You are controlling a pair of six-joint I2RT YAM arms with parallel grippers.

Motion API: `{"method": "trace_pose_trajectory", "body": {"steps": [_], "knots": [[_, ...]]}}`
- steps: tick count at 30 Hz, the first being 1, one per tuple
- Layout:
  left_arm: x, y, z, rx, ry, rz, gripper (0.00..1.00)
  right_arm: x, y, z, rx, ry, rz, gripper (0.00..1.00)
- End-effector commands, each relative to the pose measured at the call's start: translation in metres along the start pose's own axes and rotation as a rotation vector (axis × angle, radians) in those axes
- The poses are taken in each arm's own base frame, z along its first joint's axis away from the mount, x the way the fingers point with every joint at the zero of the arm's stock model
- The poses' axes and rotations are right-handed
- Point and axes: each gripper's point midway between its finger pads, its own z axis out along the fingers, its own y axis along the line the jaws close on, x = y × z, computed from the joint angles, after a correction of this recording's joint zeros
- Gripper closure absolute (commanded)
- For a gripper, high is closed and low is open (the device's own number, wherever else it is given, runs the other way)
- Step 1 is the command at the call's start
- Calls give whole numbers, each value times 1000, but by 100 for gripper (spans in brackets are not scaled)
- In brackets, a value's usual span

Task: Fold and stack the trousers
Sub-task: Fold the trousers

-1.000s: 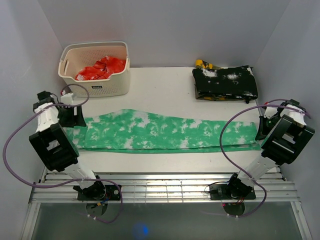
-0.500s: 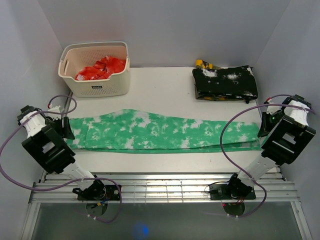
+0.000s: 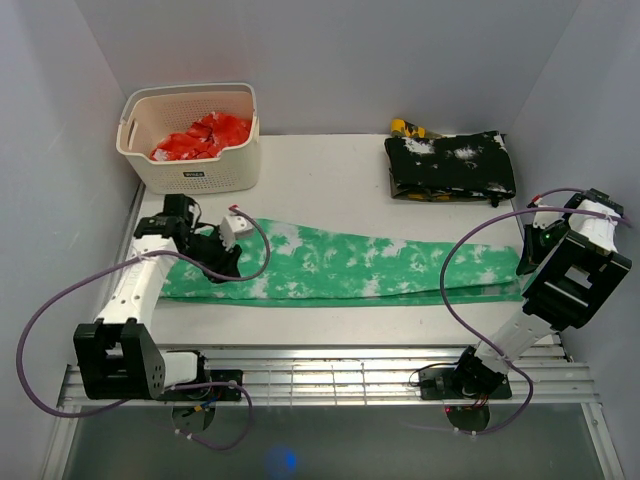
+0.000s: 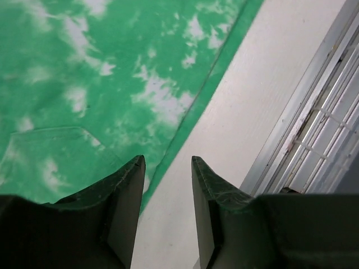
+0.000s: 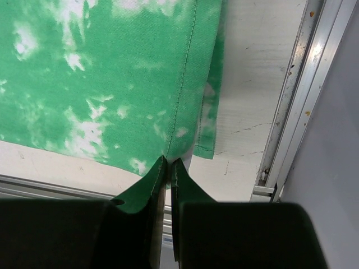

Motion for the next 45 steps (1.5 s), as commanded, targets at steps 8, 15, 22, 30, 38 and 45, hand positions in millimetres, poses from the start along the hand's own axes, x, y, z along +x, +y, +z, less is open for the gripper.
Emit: {"method": "trace_pose_trajectory", "body": {"steps": [8, 15, 22, 30, 38, 45], "knots": [[50, 26, 32, -75, 295, 314, 38, -4, -11, -13, 54, -10, -23, 92], [74, 35, 30, -88, 397, 430, 43, -4, -14, -12, 60, -2, -26, 92], [89, 32, 32, -57, 442, 453, 45, -4, -16, -11, 65, 4, -25, 92], [97, 21, 35, 23, 457, 456, 47, -4, -17, -8, 61, 9, -20, 92], [109, 23, 43, 34, 483, 435, 49, -2, -17, -4, 51, 20, -15, 92], [112, 30, 47, 26, 495, 453, 55, -3, -17, -5, 51, 18, -13, 92]]}}
